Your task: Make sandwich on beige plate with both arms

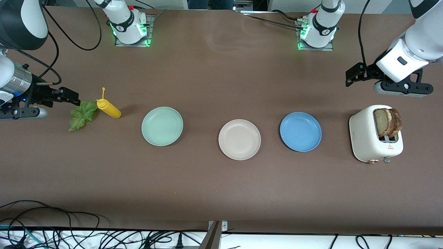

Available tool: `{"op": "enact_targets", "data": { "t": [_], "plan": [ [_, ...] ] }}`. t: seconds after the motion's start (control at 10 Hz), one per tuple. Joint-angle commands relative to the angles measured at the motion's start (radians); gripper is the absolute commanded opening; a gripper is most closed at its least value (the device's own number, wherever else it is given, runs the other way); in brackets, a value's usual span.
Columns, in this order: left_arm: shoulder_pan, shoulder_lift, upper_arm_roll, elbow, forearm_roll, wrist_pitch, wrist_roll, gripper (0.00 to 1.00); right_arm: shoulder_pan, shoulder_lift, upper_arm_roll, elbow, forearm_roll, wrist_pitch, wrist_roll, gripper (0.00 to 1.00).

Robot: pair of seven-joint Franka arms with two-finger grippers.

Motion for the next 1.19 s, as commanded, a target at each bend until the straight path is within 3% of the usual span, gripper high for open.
{"op": "enact_targets", "data": {
  "t": [0.0, 0.6, 1.1],
  "plan": [
    [0.011, 0.006, 0.003, 0.014, -0.009, -0.011, 0.020, 1.00, -0.010, -0.006, 0.007, -0.004, 0.019, -0.006, 0.005, 1.00],
    [0.040, 0.023, 0.003, 0.029, -0.008, -0.008, 0.059, 1.00, -0.010, -0.006, 0.006, -0.004, 0.019, -0.007, 0.005, 1.00],
    [0.117, 0.107, 0.005, 0.086, -0.002, -0.005, 0.061, 1.00, -0.010, -0.006, 0.006, -0.004, 0.019, -0.007, 0.005, 1.00]
  ]
}}
